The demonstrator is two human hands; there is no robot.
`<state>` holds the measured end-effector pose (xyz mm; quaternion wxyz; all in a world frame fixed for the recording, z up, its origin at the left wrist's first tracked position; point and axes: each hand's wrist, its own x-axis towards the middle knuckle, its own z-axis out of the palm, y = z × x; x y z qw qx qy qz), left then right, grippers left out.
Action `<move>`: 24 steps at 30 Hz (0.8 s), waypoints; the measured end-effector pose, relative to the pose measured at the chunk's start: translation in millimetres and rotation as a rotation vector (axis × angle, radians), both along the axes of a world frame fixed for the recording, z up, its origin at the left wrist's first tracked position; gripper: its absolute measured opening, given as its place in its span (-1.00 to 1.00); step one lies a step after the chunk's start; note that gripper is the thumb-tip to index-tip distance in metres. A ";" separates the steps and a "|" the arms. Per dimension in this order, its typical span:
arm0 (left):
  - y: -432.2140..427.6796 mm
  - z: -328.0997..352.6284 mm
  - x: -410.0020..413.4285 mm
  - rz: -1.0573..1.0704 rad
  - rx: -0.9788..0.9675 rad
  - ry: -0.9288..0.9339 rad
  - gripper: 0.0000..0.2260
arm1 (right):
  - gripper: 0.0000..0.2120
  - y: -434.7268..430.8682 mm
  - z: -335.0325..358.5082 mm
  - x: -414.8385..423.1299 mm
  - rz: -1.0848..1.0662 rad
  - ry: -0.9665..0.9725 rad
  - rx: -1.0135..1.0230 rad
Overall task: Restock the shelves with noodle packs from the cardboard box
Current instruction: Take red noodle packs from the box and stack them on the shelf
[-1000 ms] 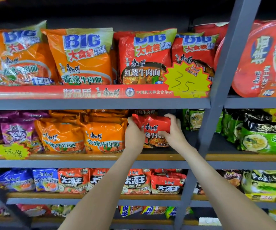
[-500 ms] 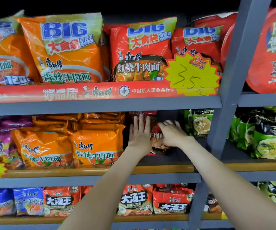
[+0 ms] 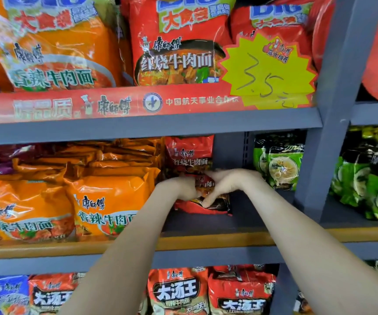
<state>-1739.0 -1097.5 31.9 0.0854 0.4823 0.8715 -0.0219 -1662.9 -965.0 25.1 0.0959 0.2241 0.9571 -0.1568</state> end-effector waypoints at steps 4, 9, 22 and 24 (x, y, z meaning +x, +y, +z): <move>5.4 0.3 4.4 0.025 0.034 0.041 -0.34 | 0.17 -2.5 -4.6 -6.0 0.036 0.171 0.121; 19.2 -11.7 -3.4 0.175 0.083 0.121 -0.18 | 0.11 3.8 -21.2 -18.8 0.050 0.485 0.459; 50.0 -43.4 -38.0 0.279 0.069 0.274 -0.29 | 0.04 30.5 -40.0 -64.4 0.017 0.405 0.545; 48.9 -45.3 -40.4 0.282 0.070 0.284 -0.28 | 0.03 31.5 -40.3 -66.9 0.008 0.382 0.547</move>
